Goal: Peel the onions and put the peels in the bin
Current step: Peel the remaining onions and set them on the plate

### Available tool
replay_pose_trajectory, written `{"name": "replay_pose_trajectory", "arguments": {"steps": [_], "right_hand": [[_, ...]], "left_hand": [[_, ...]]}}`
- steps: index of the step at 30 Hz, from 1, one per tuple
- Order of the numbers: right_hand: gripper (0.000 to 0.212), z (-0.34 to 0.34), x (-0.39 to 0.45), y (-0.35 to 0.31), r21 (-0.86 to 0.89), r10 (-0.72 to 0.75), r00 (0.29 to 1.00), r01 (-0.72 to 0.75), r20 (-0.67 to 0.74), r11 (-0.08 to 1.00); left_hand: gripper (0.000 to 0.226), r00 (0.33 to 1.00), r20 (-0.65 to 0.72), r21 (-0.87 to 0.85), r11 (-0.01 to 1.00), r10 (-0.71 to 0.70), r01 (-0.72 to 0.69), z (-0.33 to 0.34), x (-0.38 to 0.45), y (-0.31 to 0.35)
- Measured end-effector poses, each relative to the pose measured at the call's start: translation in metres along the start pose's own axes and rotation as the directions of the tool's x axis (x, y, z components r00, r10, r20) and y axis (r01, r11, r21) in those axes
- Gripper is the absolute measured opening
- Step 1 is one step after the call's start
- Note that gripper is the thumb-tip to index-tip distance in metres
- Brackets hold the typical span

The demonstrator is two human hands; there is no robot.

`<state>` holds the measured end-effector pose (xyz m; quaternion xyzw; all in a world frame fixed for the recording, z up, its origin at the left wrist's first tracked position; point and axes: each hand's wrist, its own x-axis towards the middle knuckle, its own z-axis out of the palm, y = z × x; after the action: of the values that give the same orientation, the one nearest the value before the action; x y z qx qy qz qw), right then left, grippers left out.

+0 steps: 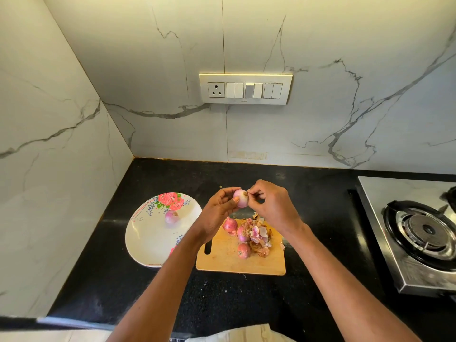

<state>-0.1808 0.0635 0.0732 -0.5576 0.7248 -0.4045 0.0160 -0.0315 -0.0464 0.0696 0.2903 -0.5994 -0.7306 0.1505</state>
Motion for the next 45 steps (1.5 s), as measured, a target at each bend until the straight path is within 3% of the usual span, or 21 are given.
{"name": "replay_pose_trajectory", "arguments": {"steps": [6,10,13,20,29,35,45], "right_hand": [[0.015,-0.006,0.000,0.008,0.076,0.184,0.982,-0.186,0.037,0.980],[0.014,-0.010,-0.002,0.012,0.021,0.243,0.945,-0.254,0.220,0.967],[0.025,-0.009,-0.002,0.011,0.004,0.247,0.923,-0.259,0.295,0.966],[0.034,-0.011,0.002,0.001,0.236,0.241,0.940,-0.298,0.243,0.925],[0.020,-0.005,-0.001,-0.002,0.280,0.229,0.968,-0.250,0.105,0.927],[0.020,-0.008,0.009,-0.005,0.364,0.303,0.937,-0.346,0.172,0.865],[0.013,-0.011,0.014,0.001,0.350,0.365,0.902,-0.427,0.231,0.834]], "left_hand": [[0.029,0.998,-0.039,-0.132,0.991,-0.041,0.035,-0.006,0.000,0.001],[0.032,0.997,-0.059,-0.181,0.983,-0.053,0.041,-0.008,0.002,0.001],[0.030,0.996,-0.070,-0.184,0.982,-0.050,0.036,-0.007,0.002,0.001],[0.026,0.996,-0.085,-0.147,0.989,-0.039,0.026,-0.007,0.000,0.001],[0.047,0.996,-0.073,-0.077,0.995,0.053,-0.059,-0.005,0.000,-0.001],[0.047,0.986,-0.121,-0.071,0.990,0.114,-0.123,-0.010,0.006,0.001],[0.048,0.997,-0.023,-0.075,0.994,0.076,-0.078,-0.017,0.002,0.003]]}}
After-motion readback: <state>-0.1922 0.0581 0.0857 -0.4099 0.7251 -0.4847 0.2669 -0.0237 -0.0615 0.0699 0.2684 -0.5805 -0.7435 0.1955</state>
